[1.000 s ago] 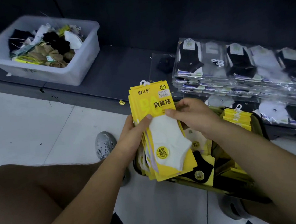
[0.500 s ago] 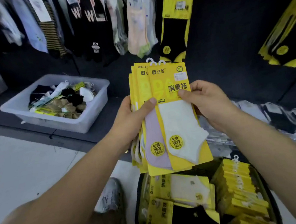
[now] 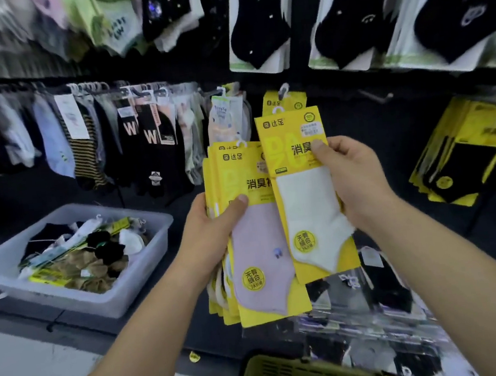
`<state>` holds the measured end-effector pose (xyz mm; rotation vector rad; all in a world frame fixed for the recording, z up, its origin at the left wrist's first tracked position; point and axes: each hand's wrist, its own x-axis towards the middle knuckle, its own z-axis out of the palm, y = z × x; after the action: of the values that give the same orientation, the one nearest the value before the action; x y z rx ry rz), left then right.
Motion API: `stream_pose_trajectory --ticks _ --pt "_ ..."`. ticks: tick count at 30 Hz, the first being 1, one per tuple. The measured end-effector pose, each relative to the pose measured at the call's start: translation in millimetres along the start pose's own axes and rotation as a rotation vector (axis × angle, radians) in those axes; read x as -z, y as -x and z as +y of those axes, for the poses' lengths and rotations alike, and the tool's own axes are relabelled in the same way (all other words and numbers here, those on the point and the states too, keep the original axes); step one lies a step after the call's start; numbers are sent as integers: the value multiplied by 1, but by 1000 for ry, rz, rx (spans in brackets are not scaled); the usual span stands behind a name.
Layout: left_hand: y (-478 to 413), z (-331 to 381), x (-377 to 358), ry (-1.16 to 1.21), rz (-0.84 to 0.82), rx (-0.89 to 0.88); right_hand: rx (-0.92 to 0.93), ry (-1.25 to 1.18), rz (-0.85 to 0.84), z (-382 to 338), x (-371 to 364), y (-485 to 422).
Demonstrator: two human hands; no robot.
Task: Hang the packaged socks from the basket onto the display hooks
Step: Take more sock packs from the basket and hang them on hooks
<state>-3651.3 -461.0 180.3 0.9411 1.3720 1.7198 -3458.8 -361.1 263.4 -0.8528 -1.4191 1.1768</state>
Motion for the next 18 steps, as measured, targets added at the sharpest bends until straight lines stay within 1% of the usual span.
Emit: stream_pose_trajectory --ticks 4,8,13,18 --pt "-11 -6 0 9 3 2 99 66 31 -9 -6 -20" --pt "-19 -7 -2 -13 -1 -19 154 121 48 -10 -4 -25" --pt "-23 -6 1 -7 2 -13 137 102 88 -14 1 -28" --pt "-23 -5 10 -40 16 -23 120 153 74 -19 2 -29"
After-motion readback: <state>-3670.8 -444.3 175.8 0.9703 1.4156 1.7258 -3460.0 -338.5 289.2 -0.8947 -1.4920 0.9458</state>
